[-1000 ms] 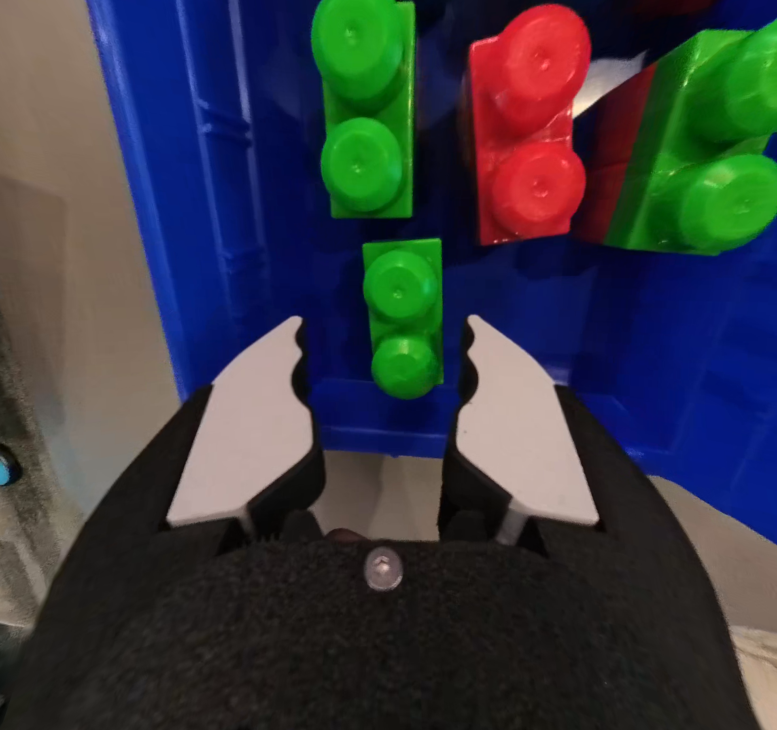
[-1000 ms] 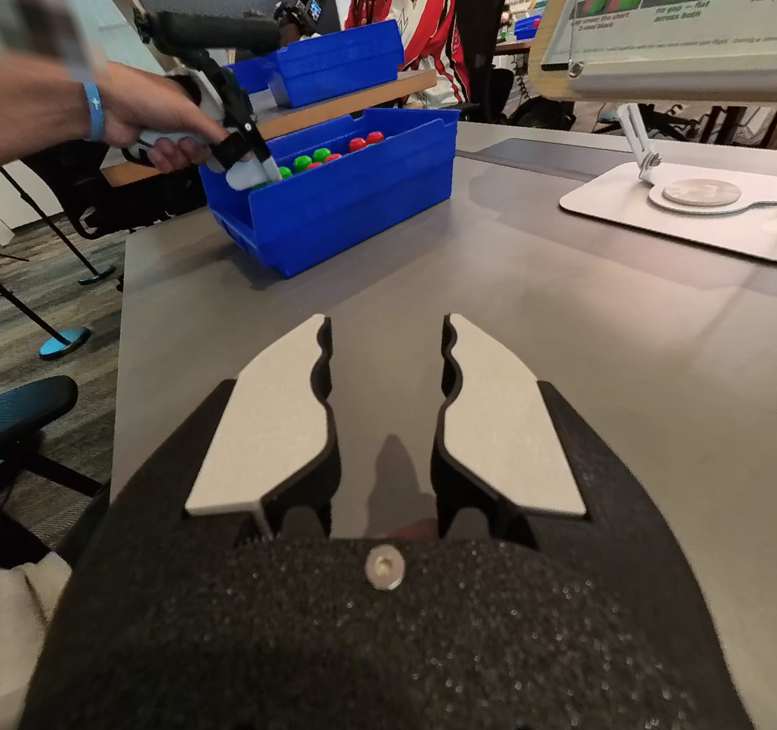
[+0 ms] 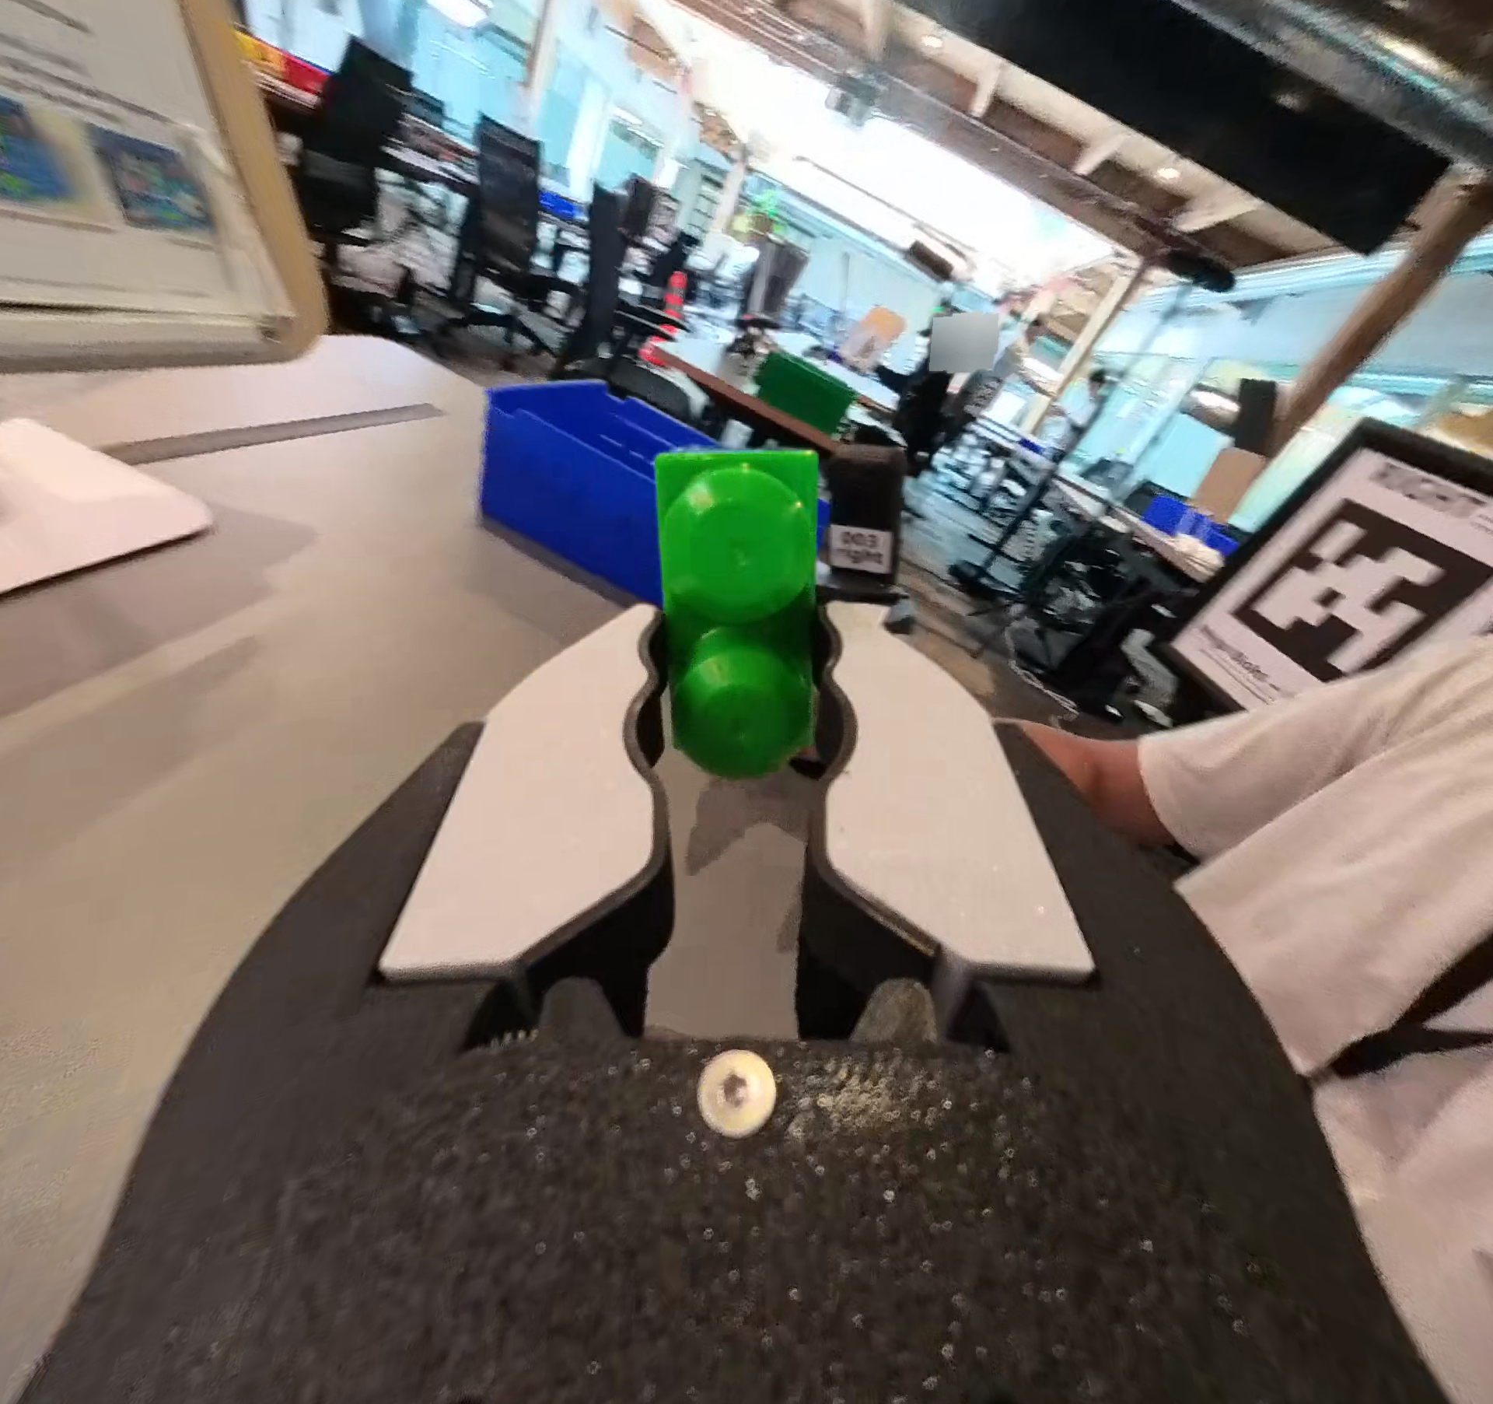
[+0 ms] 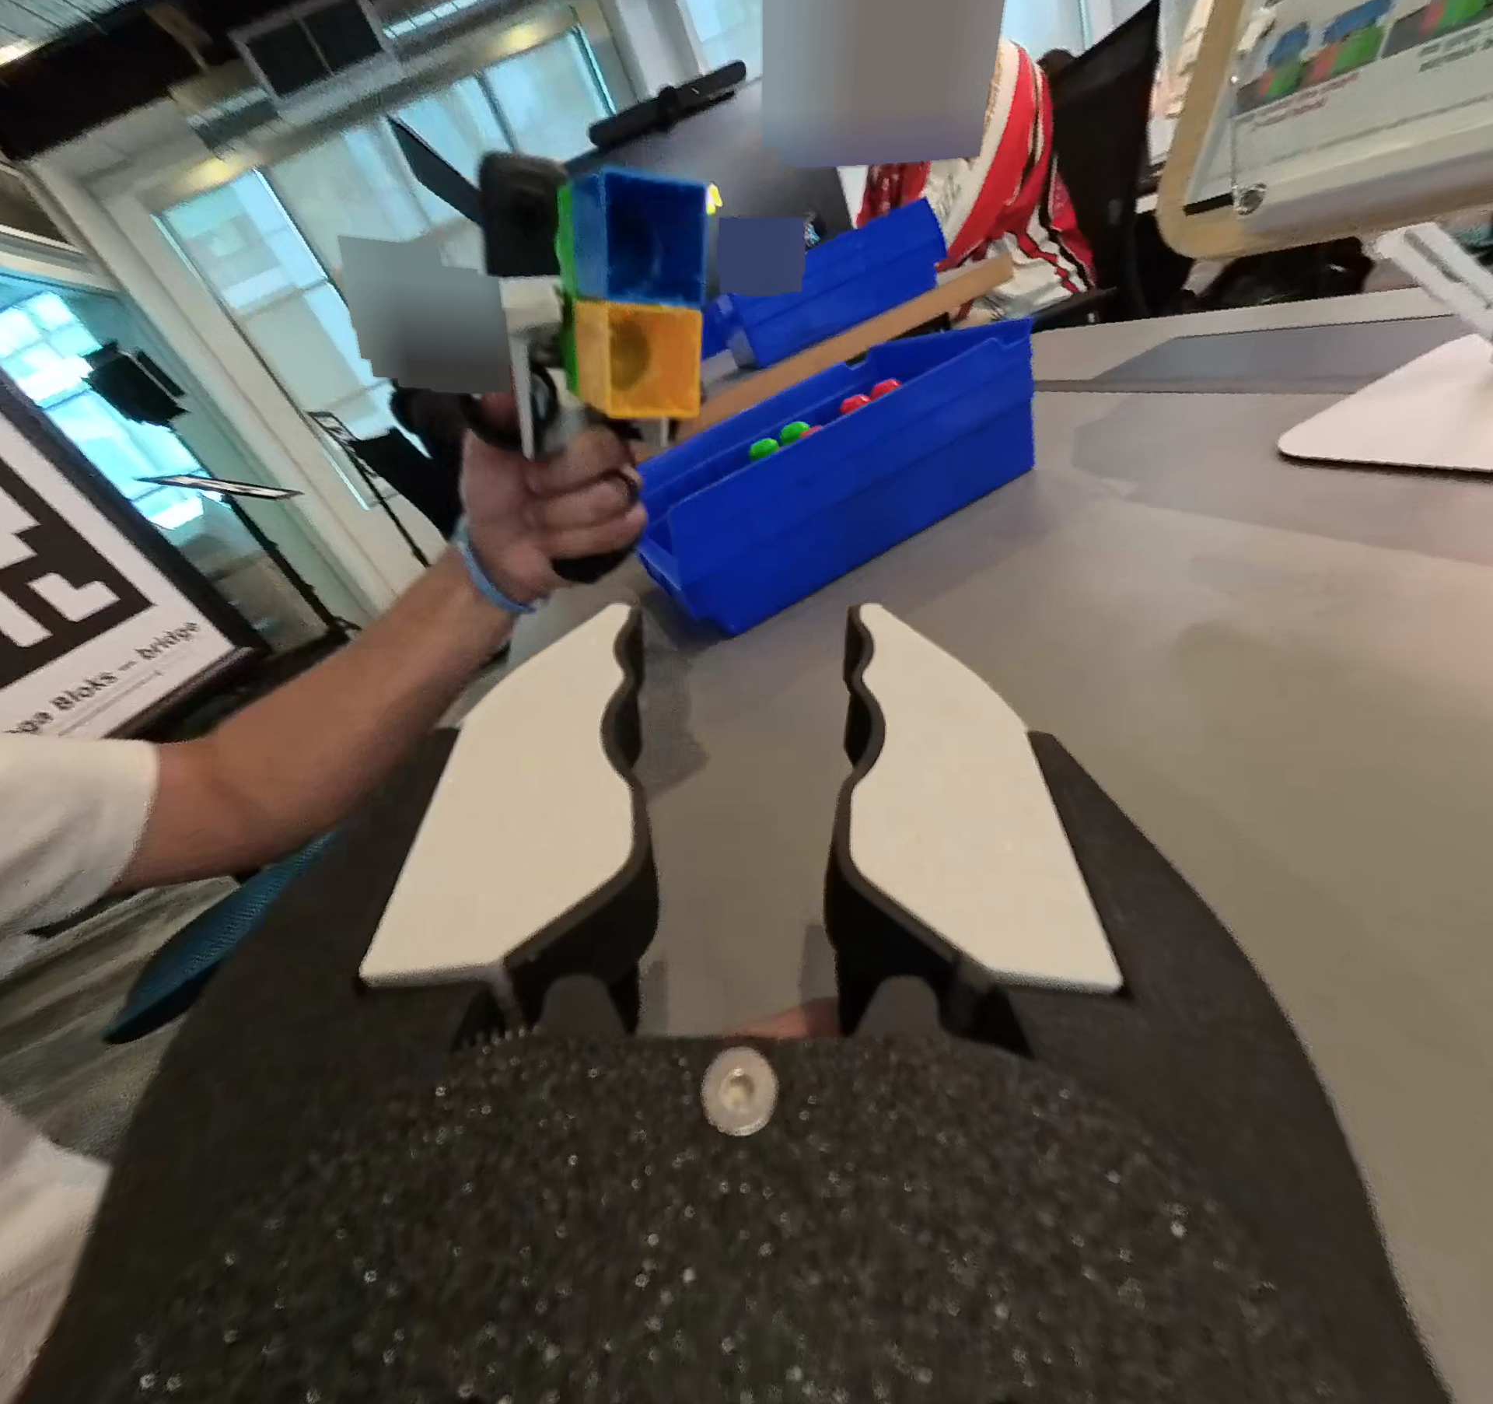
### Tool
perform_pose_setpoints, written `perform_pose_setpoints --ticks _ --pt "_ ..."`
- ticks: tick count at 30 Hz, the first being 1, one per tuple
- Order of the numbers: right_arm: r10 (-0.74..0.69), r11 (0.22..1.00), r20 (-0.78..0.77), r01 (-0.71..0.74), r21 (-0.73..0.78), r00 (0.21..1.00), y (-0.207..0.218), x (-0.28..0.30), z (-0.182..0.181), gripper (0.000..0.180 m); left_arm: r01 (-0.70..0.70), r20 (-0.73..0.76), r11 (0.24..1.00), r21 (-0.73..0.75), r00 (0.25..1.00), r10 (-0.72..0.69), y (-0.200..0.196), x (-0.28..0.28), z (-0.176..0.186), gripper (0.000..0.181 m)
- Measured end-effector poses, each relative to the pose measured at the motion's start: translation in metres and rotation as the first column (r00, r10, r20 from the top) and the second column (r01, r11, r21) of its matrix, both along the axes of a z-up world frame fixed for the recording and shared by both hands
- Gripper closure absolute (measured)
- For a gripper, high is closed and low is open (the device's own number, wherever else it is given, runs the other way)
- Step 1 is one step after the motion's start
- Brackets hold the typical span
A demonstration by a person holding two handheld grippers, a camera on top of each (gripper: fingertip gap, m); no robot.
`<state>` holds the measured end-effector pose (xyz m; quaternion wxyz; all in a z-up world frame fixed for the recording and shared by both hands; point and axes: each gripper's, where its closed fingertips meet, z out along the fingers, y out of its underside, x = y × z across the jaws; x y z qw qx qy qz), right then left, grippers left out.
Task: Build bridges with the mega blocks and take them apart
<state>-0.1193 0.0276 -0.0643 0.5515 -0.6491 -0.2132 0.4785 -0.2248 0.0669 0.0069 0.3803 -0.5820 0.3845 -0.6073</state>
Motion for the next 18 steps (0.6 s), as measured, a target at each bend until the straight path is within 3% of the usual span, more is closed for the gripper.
perform_pose_setpoints --ticks 7,11,14,18 --pt "0.146 0.989 -0.189 -0.141 0.040 0.971 -0.007 -0.009 0.036 0.122 0.128 -0.014 0.991 0.022 0.992 -0.128 -0.019 0.043 -0.022 0.147" --pt "0.123 0.989 -0.108 -0.112 0.098 0.987 0.008 -0.026 0.055 0.118 0.171 -0.025 0.985 0.013 0.985 -0.171 -0.026 0.059 -0.029 0.147" --pt "0.085 0.992 -0.034 -0.082 0.092 0.996 0.023 -0.034 0.051 0.140 0.180 -0.024 0.984 0.005 0.983 -0.180 -0.028 0.065 -0.032 0.147" --pt "0.144 0.987 -0.078 -0.137 0.088 0.987 0.020 -0.036 0.050 0.143 0.171 -0.018 0.984 0.043 0.985 -0.171 -0.029 0.062 -0.032 0.147"
